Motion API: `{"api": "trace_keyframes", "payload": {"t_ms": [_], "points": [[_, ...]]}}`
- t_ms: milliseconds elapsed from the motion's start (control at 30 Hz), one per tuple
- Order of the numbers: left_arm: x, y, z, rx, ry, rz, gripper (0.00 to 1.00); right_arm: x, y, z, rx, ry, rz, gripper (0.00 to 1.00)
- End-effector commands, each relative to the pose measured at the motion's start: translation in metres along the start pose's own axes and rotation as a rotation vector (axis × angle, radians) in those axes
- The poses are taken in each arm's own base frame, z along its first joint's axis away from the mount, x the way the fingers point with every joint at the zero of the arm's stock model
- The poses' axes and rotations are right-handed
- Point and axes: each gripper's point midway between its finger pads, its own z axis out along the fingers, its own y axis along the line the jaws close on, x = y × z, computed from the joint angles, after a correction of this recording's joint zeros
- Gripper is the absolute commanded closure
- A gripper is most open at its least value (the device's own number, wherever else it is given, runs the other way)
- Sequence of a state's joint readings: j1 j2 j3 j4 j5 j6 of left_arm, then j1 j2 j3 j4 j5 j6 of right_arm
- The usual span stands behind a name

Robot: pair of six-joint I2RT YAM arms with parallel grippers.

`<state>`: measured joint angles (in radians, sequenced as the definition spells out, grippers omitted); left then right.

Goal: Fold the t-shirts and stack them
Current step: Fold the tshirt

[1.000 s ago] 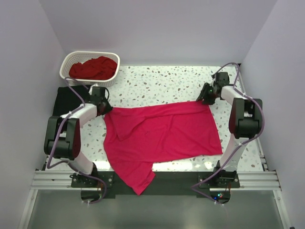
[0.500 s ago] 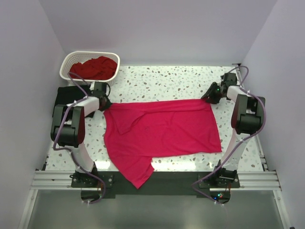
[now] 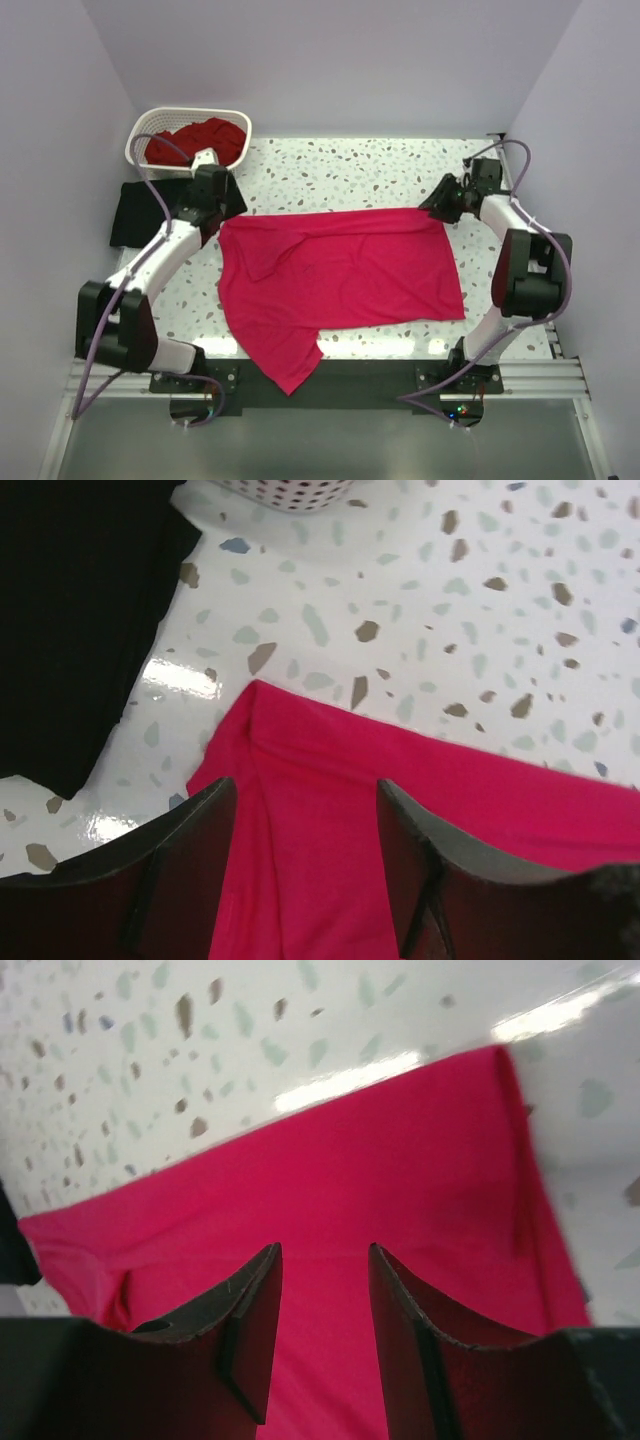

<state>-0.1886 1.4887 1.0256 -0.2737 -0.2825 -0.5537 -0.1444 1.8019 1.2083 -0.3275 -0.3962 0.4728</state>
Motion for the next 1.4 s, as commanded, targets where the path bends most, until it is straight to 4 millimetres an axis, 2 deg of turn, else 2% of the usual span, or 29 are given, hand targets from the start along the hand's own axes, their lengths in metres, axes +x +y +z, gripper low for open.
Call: {"api": "trace_keyframes", "payload": {"t_ms": [0,67,100,133,167,200,233,300,333,400,433,500,533,600,633,733,1000,1367], "points": [[0.010,0.005,-0.042,0.009,-0.038,0.110,0.36,0.026,0.051,-0.019,-0.150,-0.010,-0.065,0.56],[0.022,0.004,-0.052,0.050,-0.016,0.171,0.35,0.057,0.090,-0.022,-0.224,0.021,-0.124,0.57],[0.027,0.007,-0.060,0.068,-0.011,0.185,0.35,0.069,0.101,-0.020,-0.257,0.025,-0.146,0.58],[0.032,0.009,-0.063,0.079,-0.004,0.210,0.35,0.096,0.127,-0.018,-0.304,0.065,-0.171,0.59],[0.037,0.008,-0.066,0.105,0.007,0.219,0.35,0.103,0.146,-0.017,-0.357,0.043,-0.196,0.61],[0.043,0.011,-0.071,0.118,0.009,0.225,0.35,0.119,0.152,-0.012,-0.361,0.058,-0.200,0.62],[0.046,0.011,-0.072,0.128,0.012,0.227,0.35,0.145,0.178,-0.012,-0.412,0.086,-0.218,0.64],[0.056,0.013,-0.073,0.148,0.020,0.226,0.35,0.165,0.202,-0.002,-0.461,0.088,-0.240,0.67],[0.058,0.014,-0.073,0.151,0.022,0.224,0.35,0.188,0.217,0.003,-0.475,0.116,-0.253,0.68],[0.065,0.016,-0.072,0.148,0.038,0.222,0.35,0.205,0.234,0.018,-0.496,0.118,-0.266,0.72],[0.066,0.016,-0.071,0.150,0.037,0.219,0.35,0.222,0.244,0.022,-0.502,0.132,-0.269,0.73],[0.069,0.018,-0.070,0.148,0.032,0.215,0.35,0.237,0.253,0.038,-0.512,0.140,-0.265,0.73],[0.069,0.019,-0.069,0.146,0.029,0.213,0.35,0.251,0.259,0.039,-0.517,0.155,-0.257,0.73],[0.070,0.021,-0.069,0.141,0.028,0.215,0.34,0.260,0.266,0.048,-0.523,0.143,-0.248,0.72],[0.071,0.021,-0.068,0.139,0.030,0.218,0.34,0.274,0.265,0.055,-0.513,0.164,-0.248,0.72],[0.068,0.023,-0.069,0.130,0.019,0.220,0.34,0.286,0.269,0.066,-0.503,0.160,-0.260,0.71],[0.063,0.029,-0.070,0.098,-0.002,0.229,0.34,0.283,0.274,0.075,-0.477,0.126,-0.242,0.70],[0.066,0.027,-0.069,0.108,0.011,0.233,0.34,0.284,0.265,0.090,-0.428,0.123,-0.234,0.70]]}}
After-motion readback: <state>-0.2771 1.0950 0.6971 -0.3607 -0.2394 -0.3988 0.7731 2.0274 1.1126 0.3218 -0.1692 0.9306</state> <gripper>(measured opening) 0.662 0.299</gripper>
